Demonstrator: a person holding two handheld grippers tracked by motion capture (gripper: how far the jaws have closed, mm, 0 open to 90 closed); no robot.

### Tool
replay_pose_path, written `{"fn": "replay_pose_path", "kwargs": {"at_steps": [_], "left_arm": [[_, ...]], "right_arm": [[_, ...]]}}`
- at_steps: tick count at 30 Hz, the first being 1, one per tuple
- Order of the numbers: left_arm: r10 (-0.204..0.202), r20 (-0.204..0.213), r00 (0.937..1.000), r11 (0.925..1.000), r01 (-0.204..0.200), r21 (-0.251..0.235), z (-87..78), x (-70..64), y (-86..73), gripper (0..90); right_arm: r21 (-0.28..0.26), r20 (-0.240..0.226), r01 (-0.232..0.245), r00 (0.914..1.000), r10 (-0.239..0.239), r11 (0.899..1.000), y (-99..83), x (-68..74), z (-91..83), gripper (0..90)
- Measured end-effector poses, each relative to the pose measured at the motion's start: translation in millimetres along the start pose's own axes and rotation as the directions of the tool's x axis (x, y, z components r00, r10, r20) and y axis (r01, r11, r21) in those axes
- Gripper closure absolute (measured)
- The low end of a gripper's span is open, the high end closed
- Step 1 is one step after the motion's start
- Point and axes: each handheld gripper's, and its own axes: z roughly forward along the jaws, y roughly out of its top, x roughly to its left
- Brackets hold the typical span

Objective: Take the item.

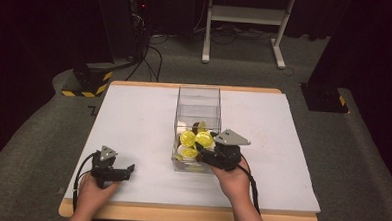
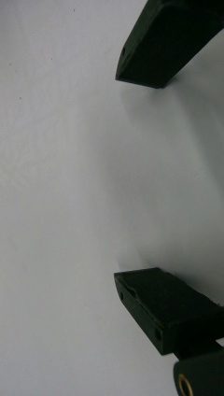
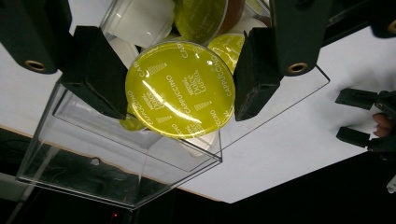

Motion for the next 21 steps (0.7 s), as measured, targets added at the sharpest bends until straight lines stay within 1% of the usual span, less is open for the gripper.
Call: {"fn": "replay_pose_path", "kwargs": {"at_steps": [6,21], "left_arm": [[0.000,0.000,1.0000,1.0000,0.000,0.000,0.0,0.1,0.0,5.0],[0.000,0.000,1.0000,1.0000,0.000,0.001,0.0,0.1,0.1,5.0]], "right_arm": [[-0.004,0.012,-0.004,0.9999,0.004,1.000,-1.6,-5.5,-4.9,37.8],[-0.019,0.055,-0.036,0.9978,0.037,0.999,-6.8,-22.6,-20.4,37.8]]}}
